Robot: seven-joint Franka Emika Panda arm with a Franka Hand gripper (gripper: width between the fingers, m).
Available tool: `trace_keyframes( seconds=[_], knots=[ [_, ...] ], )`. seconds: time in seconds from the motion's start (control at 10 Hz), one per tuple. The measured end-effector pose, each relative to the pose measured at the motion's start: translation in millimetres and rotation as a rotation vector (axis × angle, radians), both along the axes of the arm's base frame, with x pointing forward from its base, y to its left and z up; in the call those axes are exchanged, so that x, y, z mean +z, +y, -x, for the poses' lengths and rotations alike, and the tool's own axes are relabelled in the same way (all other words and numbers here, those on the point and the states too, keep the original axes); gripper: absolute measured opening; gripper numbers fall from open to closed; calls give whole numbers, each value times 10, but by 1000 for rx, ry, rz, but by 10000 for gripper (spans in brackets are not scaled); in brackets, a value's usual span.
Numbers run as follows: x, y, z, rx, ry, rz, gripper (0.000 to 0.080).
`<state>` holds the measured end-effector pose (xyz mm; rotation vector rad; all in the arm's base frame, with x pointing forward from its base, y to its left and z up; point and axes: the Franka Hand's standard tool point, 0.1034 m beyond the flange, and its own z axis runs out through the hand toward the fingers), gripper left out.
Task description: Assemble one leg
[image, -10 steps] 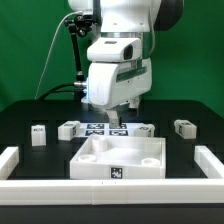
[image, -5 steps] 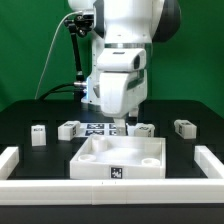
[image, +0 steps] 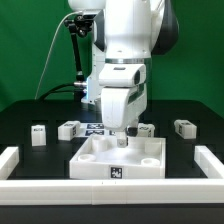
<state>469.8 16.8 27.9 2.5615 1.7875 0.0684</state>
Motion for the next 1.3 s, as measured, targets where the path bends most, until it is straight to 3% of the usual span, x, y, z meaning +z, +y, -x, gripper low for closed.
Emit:
trace_keyframes(
  seconds=[0.8, 1.3],
  knots=[
    [21, 18, 18, 19, 3, 2, 650],
    [-150, 3, 193, 16, 41, -2, 650]
  ],
)
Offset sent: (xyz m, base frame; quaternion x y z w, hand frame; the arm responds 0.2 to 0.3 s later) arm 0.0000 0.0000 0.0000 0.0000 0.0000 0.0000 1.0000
